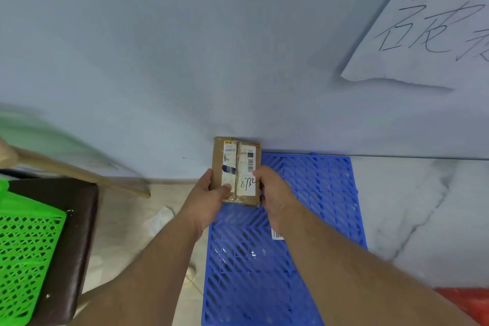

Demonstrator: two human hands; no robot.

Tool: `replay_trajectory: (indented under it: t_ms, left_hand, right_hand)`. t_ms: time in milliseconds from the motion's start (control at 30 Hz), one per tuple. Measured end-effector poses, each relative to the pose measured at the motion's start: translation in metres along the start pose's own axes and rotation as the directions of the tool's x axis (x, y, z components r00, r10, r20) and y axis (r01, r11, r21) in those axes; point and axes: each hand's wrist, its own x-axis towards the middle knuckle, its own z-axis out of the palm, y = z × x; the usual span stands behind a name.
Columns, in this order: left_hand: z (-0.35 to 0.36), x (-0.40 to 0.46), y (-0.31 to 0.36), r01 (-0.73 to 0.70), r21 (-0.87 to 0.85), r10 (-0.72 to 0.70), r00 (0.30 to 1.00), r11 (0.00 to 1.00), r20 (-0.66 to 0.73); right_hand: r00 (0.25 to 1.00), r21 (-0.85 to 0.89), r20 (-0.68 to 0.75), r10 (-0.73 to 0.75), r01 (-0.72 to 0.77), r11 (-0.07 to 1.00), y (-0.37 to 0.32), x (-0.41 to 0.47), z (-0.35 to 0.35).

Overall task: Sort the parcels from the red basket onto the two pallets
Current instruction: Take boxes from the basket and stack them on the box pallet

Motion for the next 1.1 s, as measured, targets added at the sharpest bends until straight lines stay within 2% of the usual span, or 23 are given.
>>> replay_trajectory:
  t_ms: [133, 300, 500, 600, 667, 900, 1000, 1100]
  left_hand:
    - [0.001, -0.006, 0.003, -0.003, -0.022, 0.003, 1.000, 1.000, -0.018]
    - [0.000, -0.032, 0.011, 0.036, -0.072, -0.041, 0.997, 0.997, -0.068]
    - [0.025, -0.108, 0.027, -0.002, -0.081, -0.002, 0.999, 0.997, -0.049]
    - [0.045, -0.150, 0.036, -0.014, -0.097, 0.009, 0.999, 0.995, -0.054]
    - [0.060, -0.178, 0.044, -0.014, -0.086, 0.009, 0.998, 0.996, -0.058]
    - [0.144, -0.280, 0.057, -0.074, -0.038, 0.072, 0.995, 0.997, -0.062]
    - [0.194, -0.328, 0.055, -0.105, -0.037, 0.102, 0.991, 0.994, -0.091]
    - [0.252, -0.377, 0.048, -0.118, -0.035, 0.114, 0.989, 0.992, -0.093]
  right_hand:
    - [1.000, -0.005, -0.003, -0.021, 0.021, 1.000, -0.001, -0.006, -0.002]
    - [0.998, 0.041, 0.026, 0.051, -0.052, 0.998, -0.006, -0.035, -0.009]
    - [0.995, 0.127, 0.020, 0.094, -0.096, 0.987, -0.022, -0.132, -0.030]
    - [0.999, 0.053, 0.021, 0.034, -0.035, 0.998, -0.023, -0.181, -0.052]
    - [0.999, -0.013, 0.021, -0.025, 0.025, 1.000, -0.020, -0.213, -0.073]
    - [0.984, -0.044, 0.061, -0.165, 0.168, 0.985, 0.006, -0.303, -0.179]
    - [0.981, -0.075, 0.080, -0.178, 0.184, 0.980, 0.019, -0.347, -0.238]
    - [0.986, -0.023, 0.043, -0.161, 0.162, 0.986, 0.038, -0.387, -0.309]
